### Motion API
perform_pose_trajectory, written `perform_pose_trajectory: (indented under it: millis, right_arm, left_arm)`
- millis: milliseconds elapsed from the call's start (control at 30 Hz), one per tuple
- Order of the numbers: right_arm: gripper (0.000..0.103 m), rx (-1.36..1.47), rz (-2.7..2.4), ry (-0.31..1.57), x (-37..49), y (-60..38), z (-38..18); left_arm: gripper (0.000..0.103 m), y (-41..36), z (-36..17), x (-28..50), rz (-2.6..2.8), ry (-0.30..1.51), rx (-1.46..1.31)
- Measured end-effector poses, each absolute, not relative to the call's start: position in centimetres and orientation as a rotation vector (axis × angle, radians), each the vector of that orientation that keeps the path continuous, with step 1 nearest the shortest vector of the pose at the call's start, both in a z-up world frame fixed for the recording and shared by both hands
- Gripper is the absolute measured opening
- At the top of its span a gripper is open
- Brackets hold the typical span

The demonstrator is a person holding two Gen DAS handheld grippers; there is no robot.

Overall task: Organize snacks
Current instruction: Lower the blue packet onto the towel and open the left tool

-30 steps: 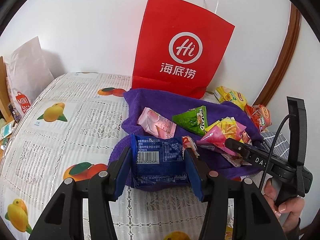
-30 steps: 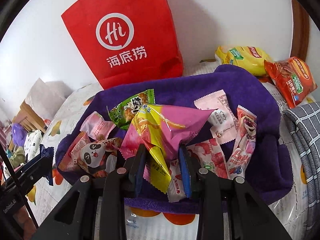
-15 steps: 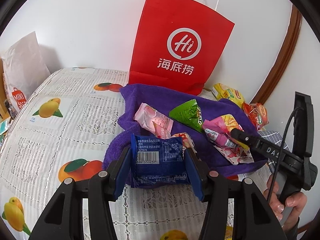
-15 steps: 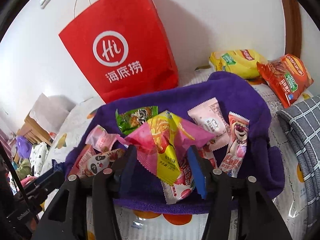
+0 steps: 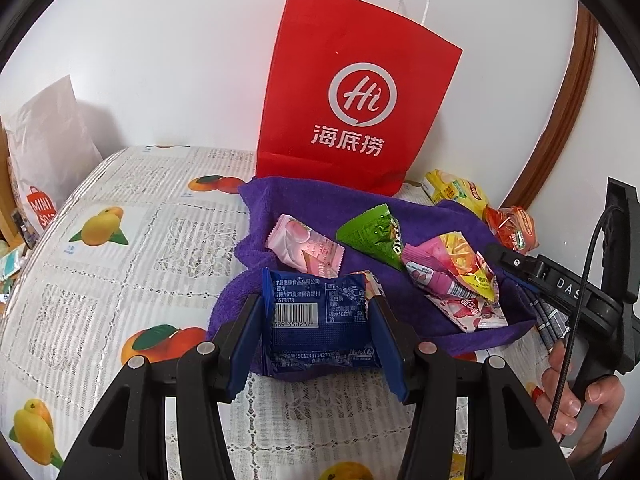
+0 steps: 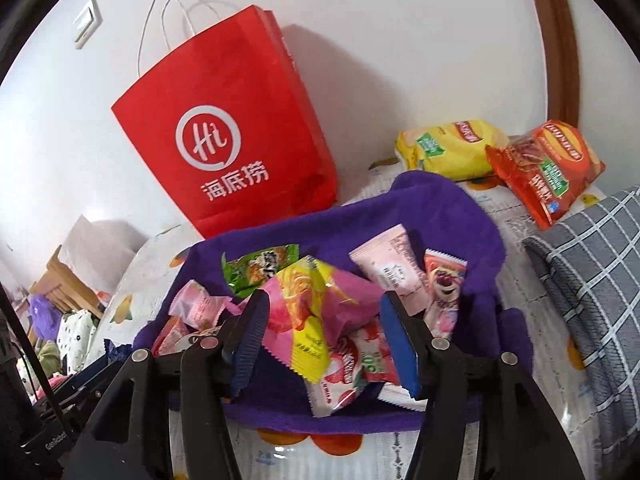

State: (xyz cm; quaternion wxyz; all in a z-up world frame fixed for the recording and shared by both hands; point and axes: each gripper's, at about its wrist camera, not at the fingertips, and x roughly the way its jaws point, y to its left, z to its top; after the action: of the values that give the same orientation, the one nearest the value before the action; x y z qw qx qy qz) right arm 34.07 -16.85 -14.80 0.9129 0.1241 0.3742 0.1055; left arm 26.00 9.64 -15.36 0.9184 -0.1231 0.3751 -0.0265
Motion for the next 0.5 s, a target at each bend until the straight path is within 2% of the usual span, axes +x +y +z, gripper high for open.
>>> perform_pose_trajectory:
  millis: [500]
  right_arm:
    - [0.057, 0.269, 0.19, 0.749, 33.8, -17.8, -14.7]
  left_arm:
    - [0.051, 10.0, -14.5, 27.0, -0.043, 0.783, -0.29]
